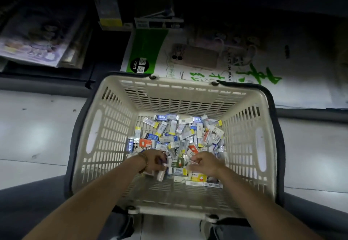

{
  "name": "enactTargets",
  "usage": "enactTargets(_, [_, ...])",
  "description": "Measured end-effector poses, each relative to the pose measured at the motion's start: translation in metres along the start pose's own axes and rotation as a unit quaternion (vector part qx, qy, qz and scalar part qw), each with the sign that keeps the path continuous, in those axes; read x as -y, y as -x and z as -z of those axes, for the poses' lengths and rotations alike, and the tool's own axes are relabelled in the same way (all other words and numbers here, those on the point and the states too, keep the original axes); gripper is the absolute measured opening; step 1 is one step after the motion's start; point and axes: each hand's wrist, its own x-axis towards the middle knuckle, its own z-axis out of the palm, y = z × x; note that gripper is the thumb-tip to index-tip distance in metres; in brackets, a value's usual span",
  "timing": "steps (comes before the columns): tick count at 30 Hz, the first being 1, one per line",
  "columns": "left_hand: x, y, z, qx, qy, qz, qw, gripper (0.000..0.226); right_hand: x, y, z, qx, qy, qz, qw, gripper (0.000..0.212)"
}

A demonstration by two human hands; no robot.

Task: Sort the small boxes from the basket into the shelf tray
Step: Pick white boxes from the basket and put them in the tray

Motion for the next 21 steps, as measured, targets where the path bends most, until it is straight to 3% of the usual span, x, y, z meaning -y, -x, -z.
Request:
enactTargets(2, [0.005,-0.004,0.002,0.001,-0.037,-0.015,0.999,0.039,0.001,0.001,0.005,0.006,-0.008,-0.006,1.000,0.041])
enactTargets(8, [0.025,-0.012,-0.002,-0.013,-0.013,-0.073,0.997,0.031,0.000,0.003,0.003,-0.022,-0.041,-0.017,0.999,0.030])
enactTargets(11, [0.029,-0.010,0.000,-0.004,0.057,-0.081,0.995,0.016,-0.002,0.006,0.002,-0.038,-0.056,-0.017,0.998,0.026])
enactTargets(18, [0.004,-0.017,0.042,0.002,0.246,0.033,0.969,0.021,0.004,0.006,-0.001,-0.062,-0.061,-0.019,0.996,0.034])
enactTargets(21, [-0.009,-0.017,0.047,-0.039,0.316,0.020,0.948,0.019,0.022,0.000,-0.002,-0.139,-0.067,-0.019,0.988,0.037])
